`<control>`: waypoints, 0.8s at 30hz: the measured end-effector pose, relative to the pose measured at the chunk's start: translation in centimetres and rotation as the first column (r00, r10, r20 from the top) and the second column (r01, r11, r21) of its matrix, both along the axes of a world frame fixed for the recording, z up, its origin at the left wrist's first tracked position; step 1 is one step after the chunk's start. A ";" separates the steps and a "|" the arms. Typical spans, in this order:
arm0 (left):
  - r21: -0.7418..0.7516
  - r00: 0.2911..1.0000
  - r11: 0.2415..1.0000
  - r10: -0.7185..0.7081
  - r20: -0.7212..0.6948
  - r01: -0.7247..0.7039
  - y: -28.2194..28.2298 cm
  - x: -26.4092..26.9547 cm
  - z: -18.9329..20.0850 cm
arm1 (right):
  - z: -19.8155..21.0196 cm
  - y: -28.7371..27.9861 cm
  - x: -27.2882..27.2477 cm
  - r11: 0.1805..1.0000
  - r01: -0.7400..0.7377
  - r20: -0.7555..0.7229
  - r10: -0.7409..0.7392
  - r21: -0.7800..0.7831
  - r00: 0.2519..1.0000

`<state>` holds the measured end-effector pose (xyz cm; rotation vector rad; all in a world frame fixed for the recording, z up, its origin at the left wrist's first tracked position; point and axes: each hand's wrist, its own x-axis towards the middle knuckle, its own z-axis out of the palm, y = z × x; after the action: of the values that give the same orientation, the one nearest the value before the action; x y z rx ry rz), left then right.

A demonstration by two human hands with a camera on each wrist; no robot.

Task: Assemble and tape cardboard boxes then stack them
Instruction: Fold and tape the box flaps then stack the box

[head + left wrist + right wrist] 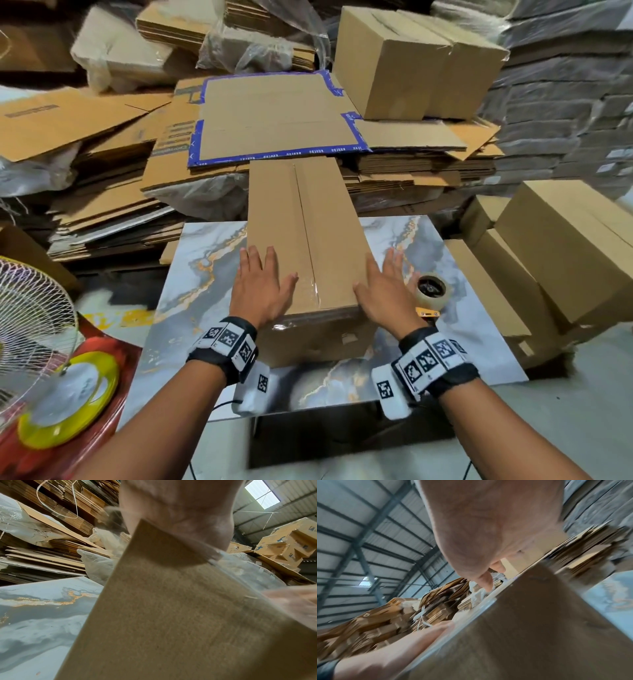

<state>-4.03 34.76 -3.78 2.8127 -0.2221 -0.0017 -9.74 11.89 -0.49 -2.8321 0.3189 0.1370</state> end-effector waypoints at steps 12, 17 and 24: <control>0.056 0.990 0.990 0.133 -0.043 -0.131 -5.4 -1.2 0.7 | -0.5 2.2 4.8 0.963 -0.243 0.051 0.250 -0.119 0.967; -0.007 0.995 0.996 0.088 -0.046 -0.088 -4.6 -1.3 0.4 | -1.5 0.4 4.6 0.947 -0.313 0.015 0.315 -0.078 0.949; -0.230 0.982 0.970 -0.115 -0.149 0.078 -0.5 -0.5 0.4 | -1.9 -0.1 4.6 0.945 -0.322 0.084 0.326 -0.053 0.942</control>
<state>-4.55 34.29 -3.37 2.5589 -0.3014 -0.2124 -5.18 11.81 -2.40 -2.8960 -0.1697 0.0683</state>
